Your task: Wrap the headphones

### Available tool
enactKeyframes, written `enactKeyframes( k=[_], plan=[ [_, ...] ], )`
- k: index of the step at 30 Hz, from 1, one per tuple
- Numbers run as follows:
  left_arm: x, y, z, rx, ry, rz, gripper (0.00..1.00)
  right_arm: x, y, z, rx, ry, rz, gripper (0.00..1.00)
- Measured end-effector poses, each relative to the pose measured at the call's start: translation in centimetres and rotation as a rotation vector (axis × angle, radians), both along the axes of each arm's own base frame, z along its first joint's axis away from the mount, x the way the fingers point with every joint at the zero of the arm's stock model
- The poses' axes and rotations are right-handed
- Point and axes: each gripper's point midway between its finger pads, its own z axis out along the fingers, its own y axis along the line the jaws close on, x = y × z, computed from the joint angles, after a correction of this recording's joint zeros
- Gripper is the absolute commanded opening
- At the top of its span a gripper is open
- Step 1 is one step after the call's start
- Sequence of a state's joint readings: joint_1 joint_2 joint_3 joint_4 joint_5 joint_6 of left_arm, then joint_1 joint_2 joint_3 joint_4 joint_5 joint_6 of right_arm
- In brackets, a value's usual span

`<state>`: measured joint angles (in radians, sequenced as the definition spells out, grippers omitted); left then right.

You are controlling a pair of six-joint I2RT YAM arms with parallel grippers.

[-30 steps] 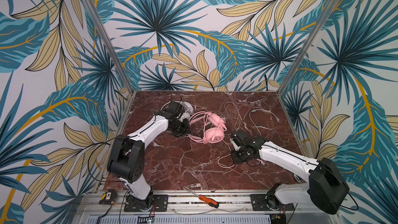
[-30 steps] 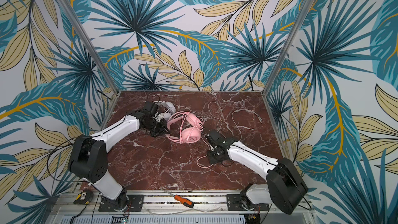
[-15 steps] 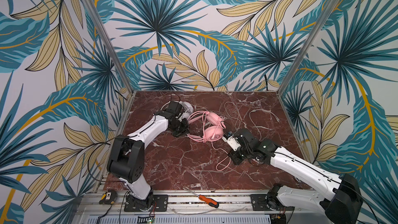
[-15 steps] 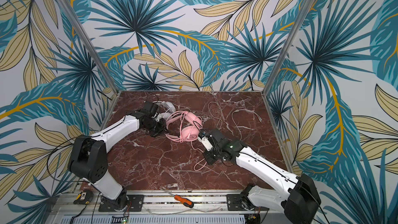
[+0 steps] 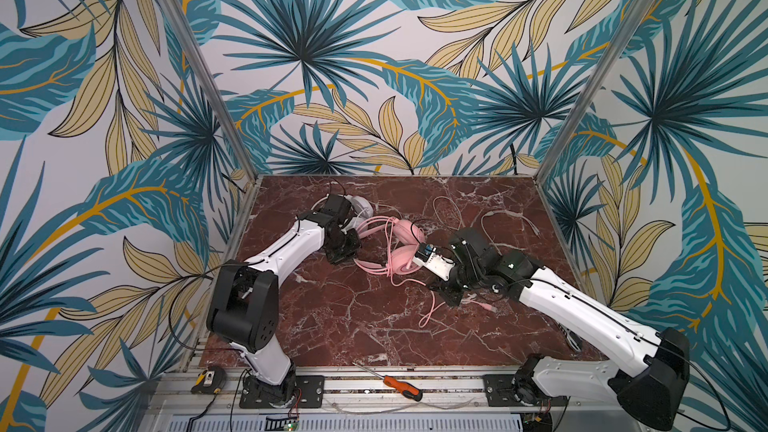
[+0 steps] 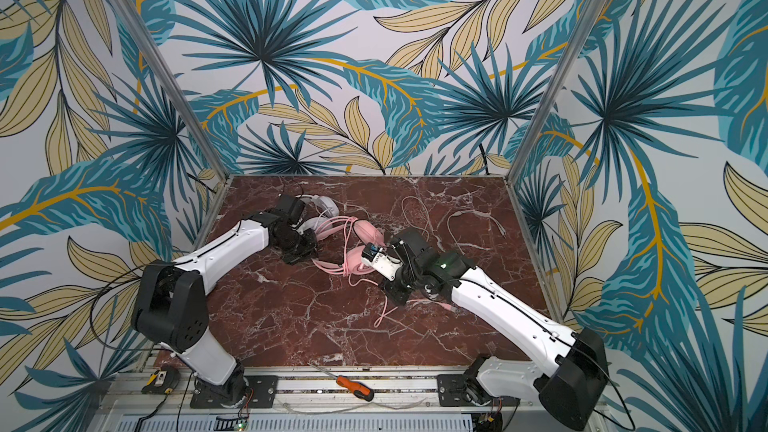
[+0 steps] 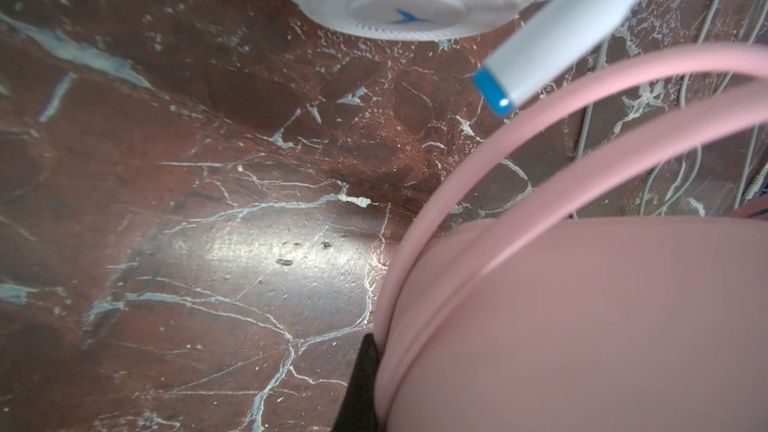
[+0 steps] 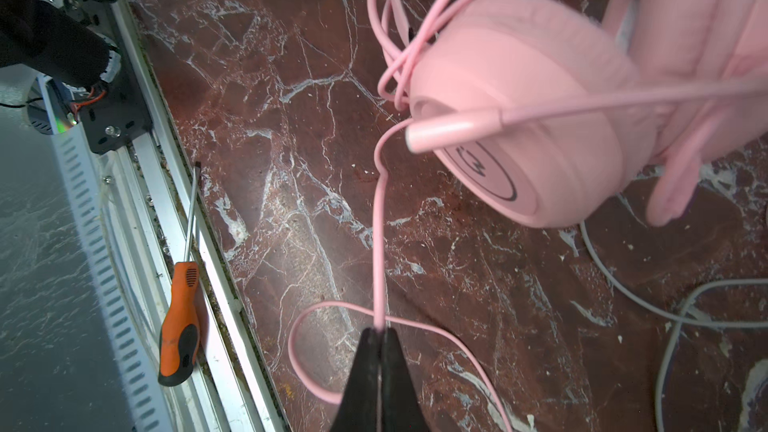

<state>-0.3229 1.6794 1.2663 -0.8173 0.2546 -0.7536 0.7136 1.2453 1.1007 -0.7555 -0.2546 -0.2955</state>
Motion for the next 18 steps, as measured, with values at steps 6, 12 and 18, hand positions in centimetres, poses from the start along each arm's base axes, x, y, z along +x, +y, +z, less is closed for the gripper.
enactKeyframes(
  k=[6,12,18],
  plan=[
    [-0.3,0.9,-0.5,0.073,0.022,-0.007,0.0,0.1,1.4,1.8,0.007,-0.027,0.122,0.0],
    [-0.5,1.4,-1.1,0.144,0.046,-0.017,0.0,-0.5,1.9,3.1,0.011,-0.045,0.224,0.0],
    [-0.7,1.2,-1.3,0.161,0.058,-0.032,0.0,-0.7,2.5,3.3,0.013,-0.04,0.281,0.0]
  ],
)
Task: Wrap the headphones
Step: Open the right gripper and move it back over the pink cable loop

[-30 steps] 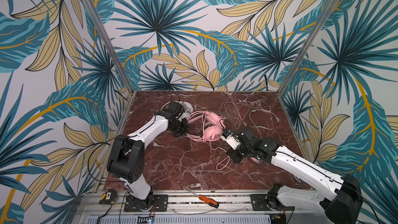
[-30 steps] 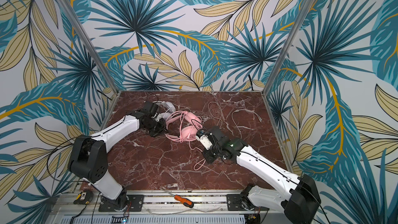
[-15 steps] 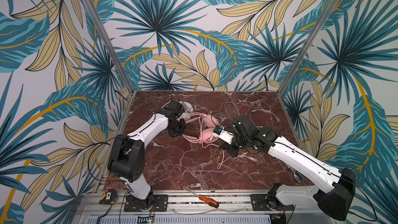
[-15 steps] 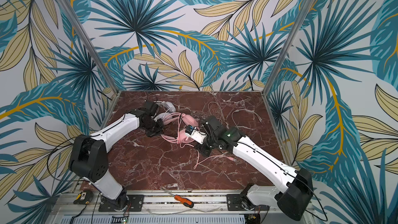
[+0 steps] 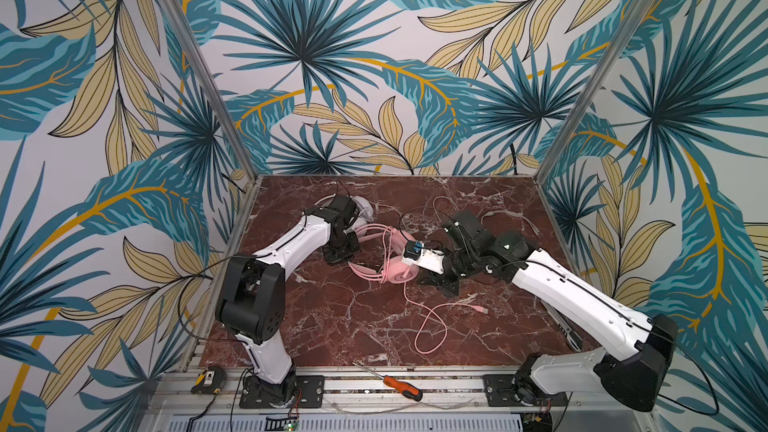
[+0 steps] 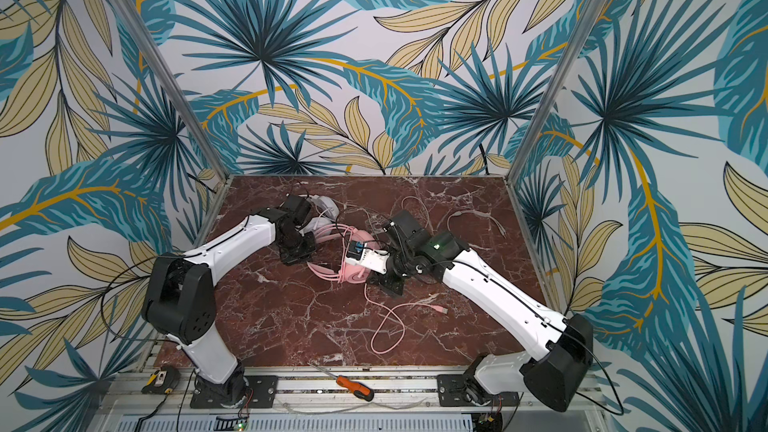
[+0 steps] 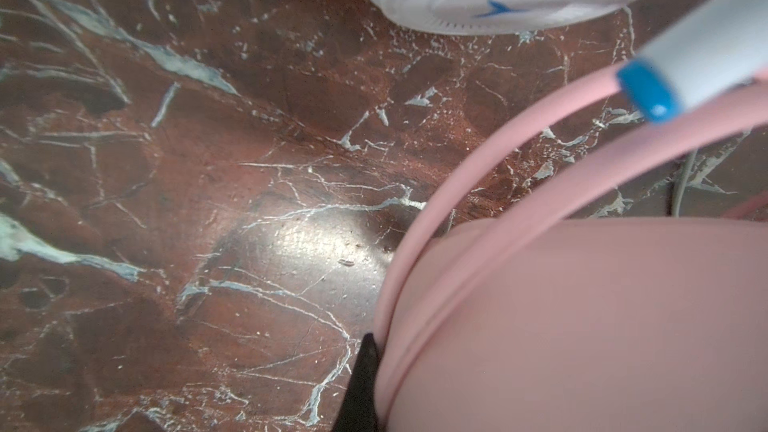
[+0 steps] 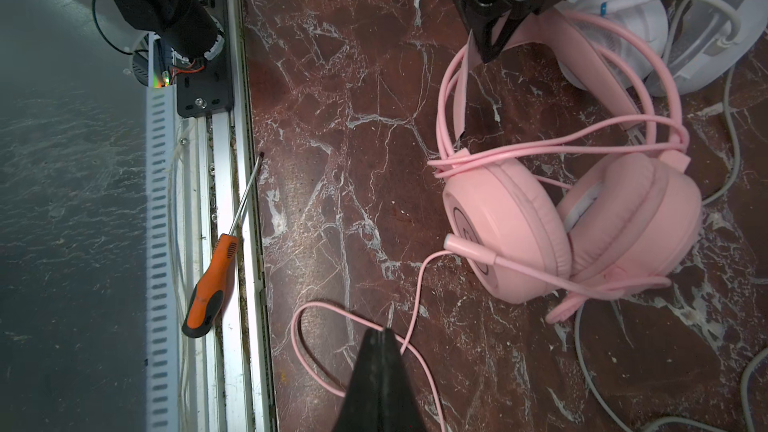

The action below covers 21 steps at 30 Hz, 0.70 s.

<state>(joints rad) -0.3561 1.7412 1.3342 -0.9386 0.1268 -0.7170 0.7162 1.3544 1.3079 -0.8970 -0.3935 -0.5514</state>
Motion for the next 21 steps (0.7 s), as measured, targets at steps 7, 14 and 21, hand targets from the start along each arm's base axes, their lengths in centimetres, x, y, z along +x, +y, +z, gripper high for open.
enactKeyframes(
  k=[7,14,21],
  plan=[
    [0.2,0.1,0.2,0.009,-0.008,0.001,0.0,0.3,-0.3,-1.1,-0.013,0.052,-0.085,0.0],
    [0.2,0.2,0.1,0.017,-0.01,0.004,0.0,-0.1,-3.0,-5.7,-0.073,0.197,-0.401,0.16],
    [0.2,0.3,-0.3,0.02,0.0,0.004,0.0,-0.9,-6.7,-10.1,-0.15,0.298,-0.722,0.27]
  ],
)
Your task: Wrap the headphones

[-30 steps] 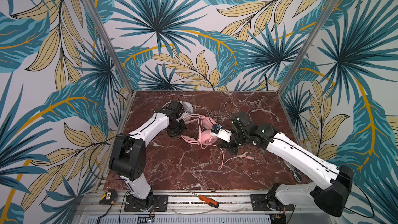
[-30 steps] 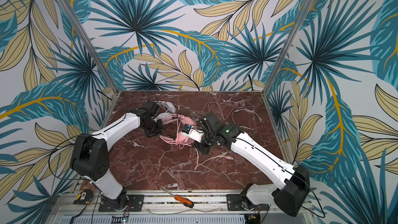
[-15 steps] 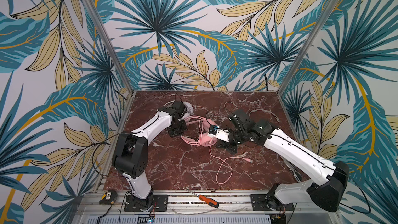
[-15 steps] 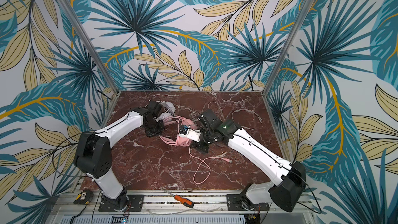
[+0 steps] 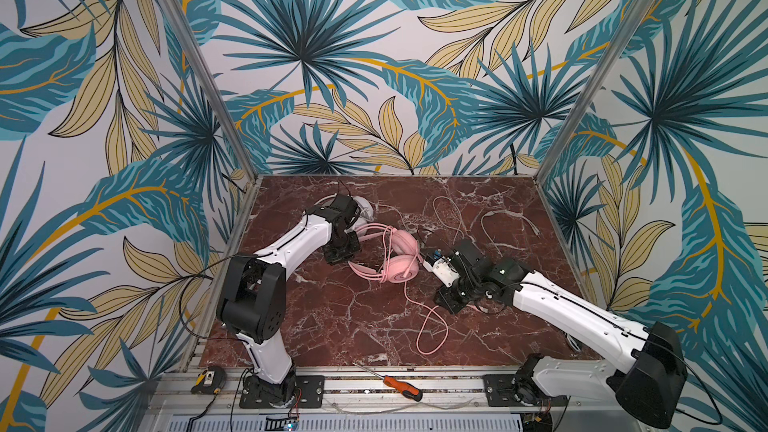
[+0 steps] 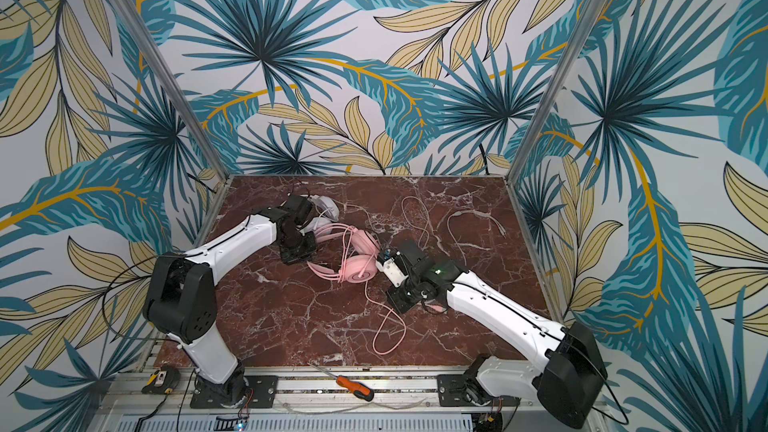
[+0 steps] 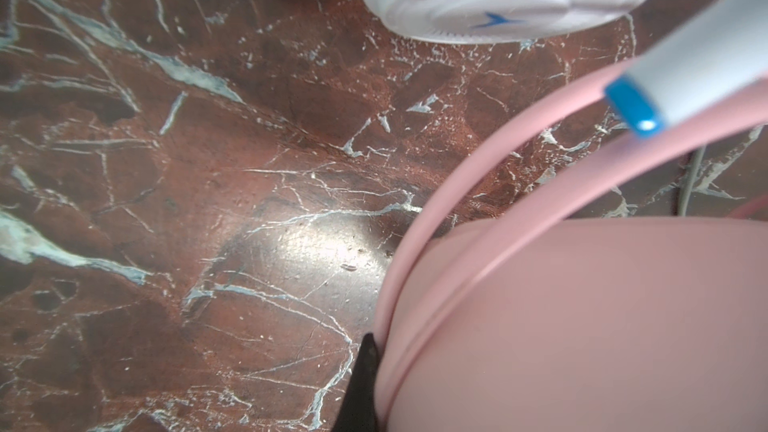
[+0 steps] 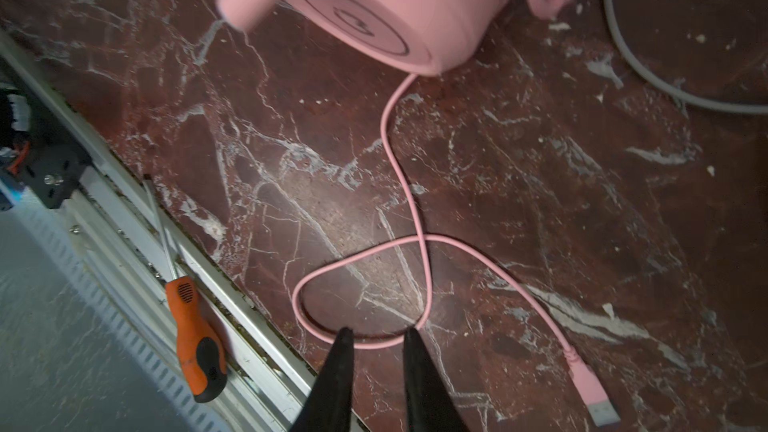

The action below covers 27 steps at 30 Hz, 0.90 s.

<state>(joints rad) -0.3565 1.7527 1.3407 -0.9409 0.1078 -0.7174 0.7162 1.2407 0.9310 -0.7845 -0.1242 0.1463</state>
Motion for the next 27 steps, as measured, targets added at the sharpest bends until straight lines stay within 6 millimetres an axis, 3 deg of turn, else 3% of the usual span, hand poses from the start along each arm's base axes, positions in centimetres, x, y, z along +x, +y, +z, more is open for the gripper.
enactKeyframes(
  k=[6,16,23,27],
  plan=[
    [0.0,0.0,-0.3,0.003,0.007,0.0,0.0,-0.7,-2.0,-3.5,-0.087,0.091,-0.173,0.33],
    [0.1,0.3,-0.3,0.004,0.008,0.008,0.0,-1.4,-2.4,-8.3,-0.181,0.227,-0.258,0.38],
    [0.2,0.6,-0.3,0.007,0.007,0.015,0.0,-1.9,-1.9,-10.3,-0.216,0.281,-0.267,0.36],
    [0.3,0.8,-0.3,0.011,0.006,0.021,0.0,-1.9,-1.7,-10.7,-0.247,0.293,-0.264,0.26]
  ],
)
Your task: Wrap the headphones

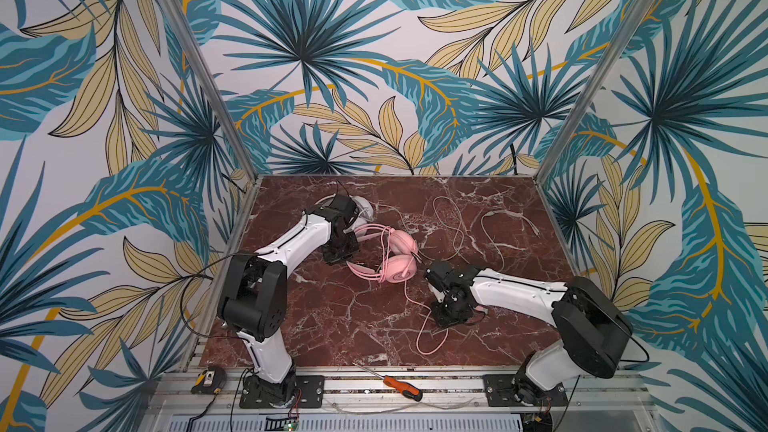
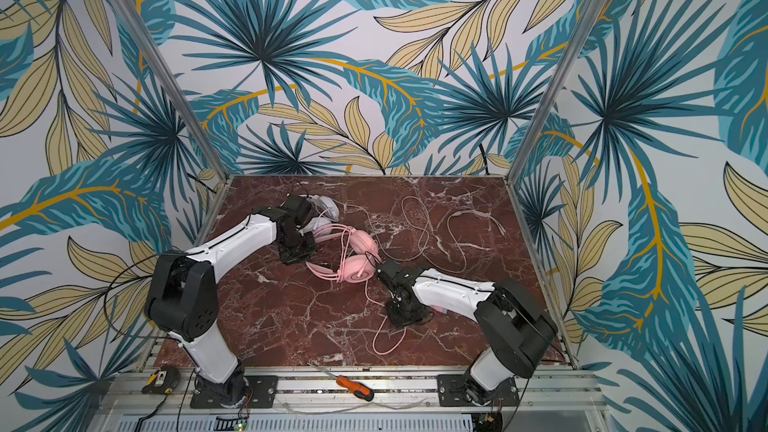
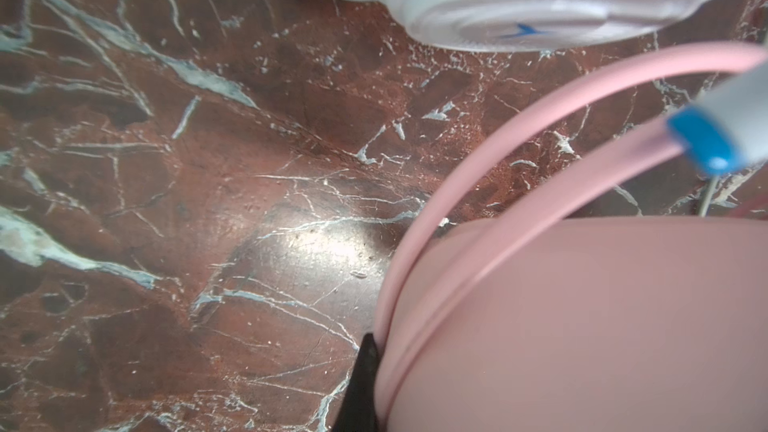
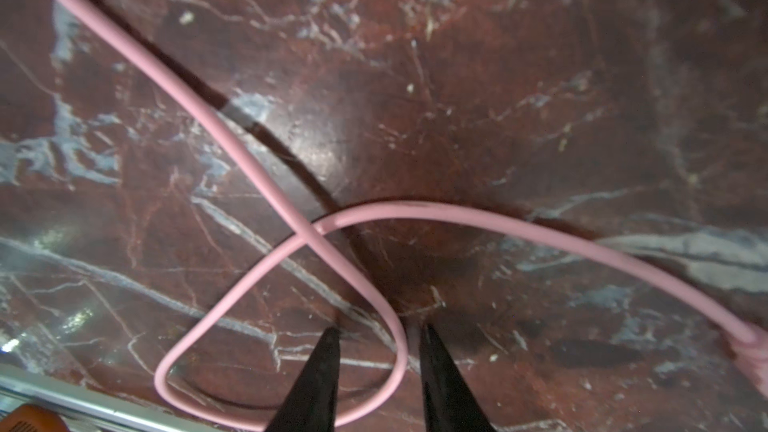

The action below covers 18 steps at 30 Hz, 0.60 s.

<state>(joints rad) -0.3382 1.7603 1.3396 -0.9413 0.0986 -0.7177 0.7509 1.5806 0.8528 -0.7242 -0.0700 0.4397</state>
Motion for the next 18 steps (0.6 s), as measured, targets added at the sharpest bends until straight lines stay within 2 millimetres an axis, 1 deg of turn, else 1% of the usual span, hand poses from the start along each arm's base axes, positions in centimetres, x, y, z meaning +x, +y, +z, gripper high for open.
enactKeyframes(
  k=[3,7,10,12,14,18],
  plan=[
    [0.1,0.2,0.0,0.003,-0.001,0.004,0.0,0.1,-0.3,-0.1,-0.028,0.002,0.007,0.14],
    [-0.1,0.4,-0.3,0.006,0.008,0.009,0.0,0.2,-0.7,-0.1,-0.052,-0.008,0.028,0.0],
    [-0.3,0.6,-0.5,0.011,0.015,0.012,0.0,0.3,-0.7,0.1,-0.05,-0.021,0.055,0.0],
    [-0.3,0.6,-0.5,0.011,0.017,0.016,0.0,0.5,-0.6,0.6,-0.037,-0.041,0.08,0.0],
    [-0.3,0.6,-0.5,0.01,0.017,0.02,0.0,0.8,-0.3,1.6,-0.008,-0.077,0.113,0.0],
    [-0.3,0.6,-0.5,0.009,0.018,0.029,0.0,1.6,0.7,4.2,0.065,-0.171,0.193,0.0]
  ],
)
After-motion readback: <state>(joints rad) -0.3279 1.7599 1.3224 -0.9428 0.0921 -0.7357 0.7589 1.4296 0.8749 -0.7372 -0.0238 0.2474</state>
